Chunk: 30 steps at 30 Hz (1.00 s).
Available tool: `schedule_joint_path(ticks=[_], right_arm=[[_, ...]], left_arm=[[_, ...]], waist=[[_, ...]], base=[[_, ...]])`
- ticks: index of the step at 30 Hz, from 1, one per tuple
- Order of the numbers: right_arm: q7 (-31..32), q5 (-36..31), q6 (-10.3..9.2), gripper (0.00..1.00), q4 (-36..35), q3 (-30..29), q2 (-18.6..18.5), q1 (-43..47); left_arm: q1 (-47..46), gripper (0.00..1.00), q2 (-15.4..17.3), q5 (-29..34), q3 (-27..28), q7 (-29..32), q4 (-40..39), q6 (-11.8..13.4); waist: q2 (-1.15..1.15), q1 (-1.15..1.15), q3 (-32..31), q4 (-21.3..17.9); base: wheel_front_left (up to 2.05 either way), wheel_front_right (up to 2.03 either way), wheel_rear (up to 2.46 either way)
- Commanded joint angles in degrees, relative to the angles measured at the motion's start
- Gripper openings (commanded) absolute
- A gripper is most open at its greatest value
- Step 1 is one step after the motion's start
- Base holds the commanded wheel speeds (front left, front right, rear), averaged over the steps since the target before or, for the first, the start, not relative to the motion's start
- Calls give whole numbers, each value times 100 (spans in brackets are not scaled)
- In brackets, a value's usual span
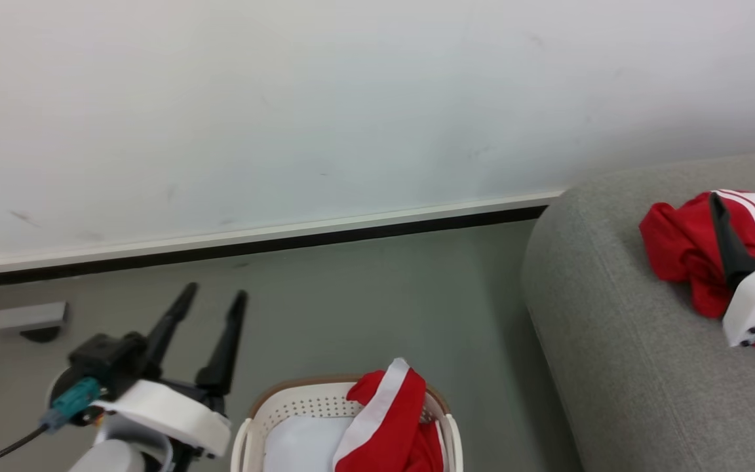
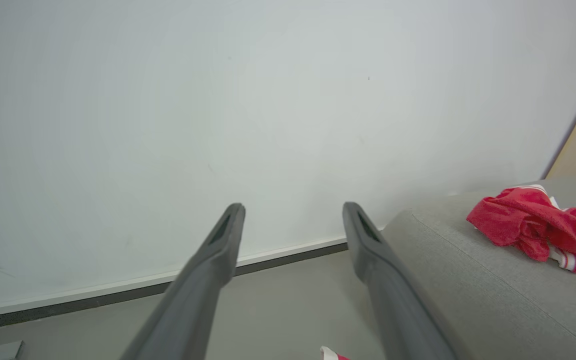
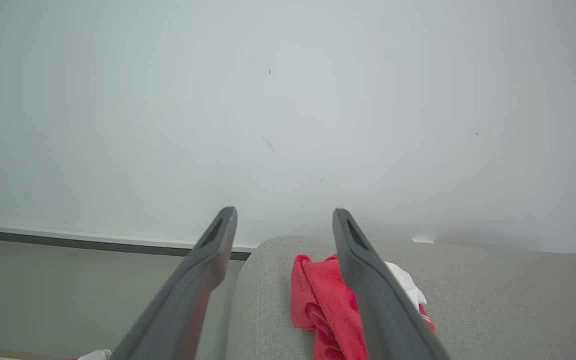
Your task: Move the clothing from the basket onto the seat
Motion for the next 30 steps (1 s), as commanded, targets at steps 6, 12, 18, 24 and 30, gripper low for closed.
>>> schedule_joint_path(ticks=[6, 12, 18, 24, 30], right_arm=[[-888, -235, -13, 100, -718, -124, 605, 908], [-1845, -331, -13, 100, -827, 73, 1054, 1686], [-2694, -506, -13, 100, -653, 356, 1328, 2206], [-3074, -617, -13, 100, -311, 405, 1440, 2476], [-3203, -541, -13, 100, -114, 415, 1456, 2304]], left_arm=[[470, 100, -184, 145, 799, -2, 13, -58], [983, 100, -590, 472, 1593, -1, -12, -127], [1523, 100, -1097, 1056, 2348, -1, -230, -287], [1877, 100, -1517, 1562, 2906, -1, -365, -593], [1914, 100, -1869, 1886, 3256, -2, -286, -935]], waist=[[0, 2, 22, 256], [0, 2, 26, 250], [0, 2, 14, 186], [0, 2, -38, 144], [0, 2, -42, 149]], base=[[0, 0, 0], [0, 0, 0], [0, 0, 0], [0, 0, 0], [0, 0, 0]])
